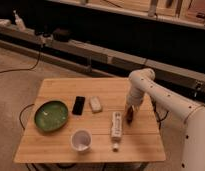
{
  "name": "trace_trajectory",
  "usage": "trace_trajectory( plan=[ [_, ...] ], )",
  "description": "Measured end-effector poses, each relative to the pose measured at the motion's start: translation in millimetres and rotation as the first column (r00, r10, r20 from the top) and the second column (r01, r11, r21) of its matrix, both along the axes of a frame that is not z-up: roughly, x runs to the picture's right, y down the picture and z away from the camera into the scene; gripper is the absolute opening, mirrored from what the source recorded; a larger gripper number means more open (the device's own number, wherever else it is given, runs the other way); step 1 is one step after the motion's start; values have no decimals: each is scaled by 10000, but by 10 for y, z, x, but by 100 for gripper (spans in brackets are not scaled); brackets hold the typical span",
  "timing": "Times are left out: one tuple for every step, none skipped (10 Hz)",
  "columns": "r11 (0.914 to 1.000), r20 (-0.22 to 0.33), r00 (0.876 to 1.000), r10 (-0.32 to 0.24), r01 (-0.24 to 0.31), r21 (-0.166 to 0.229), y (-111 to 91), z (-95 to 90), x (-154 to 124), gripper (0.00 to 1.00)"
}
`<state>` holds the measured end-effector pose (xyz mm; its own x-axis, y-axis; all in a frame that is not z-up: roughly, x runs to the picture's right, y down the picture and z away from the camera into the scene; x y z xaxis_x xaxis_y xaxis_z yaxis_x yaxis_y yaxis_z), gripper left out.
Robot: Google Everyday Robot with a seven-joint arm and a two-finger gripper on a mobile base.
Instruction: Place the pepper in the ceramic bowl
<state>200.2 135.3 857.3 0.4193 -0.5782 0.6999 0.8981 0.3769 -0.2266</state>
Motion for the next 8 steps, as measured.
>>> trace_trajectory(
  plan=[
    [9995,-174,9993,319,-318,14,-66,-127,84,39],
    [9984,-345,9978,563,-559,118,-166,-260,166,39],
    [9961,-484,9953,840,-825,325,-334,-431,245,39],
    [9929,-510,9929,1072,-1043,573,-519,-567,285,39],
    [9901,-468,9918,1192,-1152,801,-685,-646,271,39],
    [9865,-312,9918,1240,-1199,1115,-904,-706,196,39],
    [9837,53,9935,1137,-1133,1395,-1133,-720,-10,39],
    [9789,642,9930,987,-1085,1731,-1381,-681,-371,39]
  ],
)
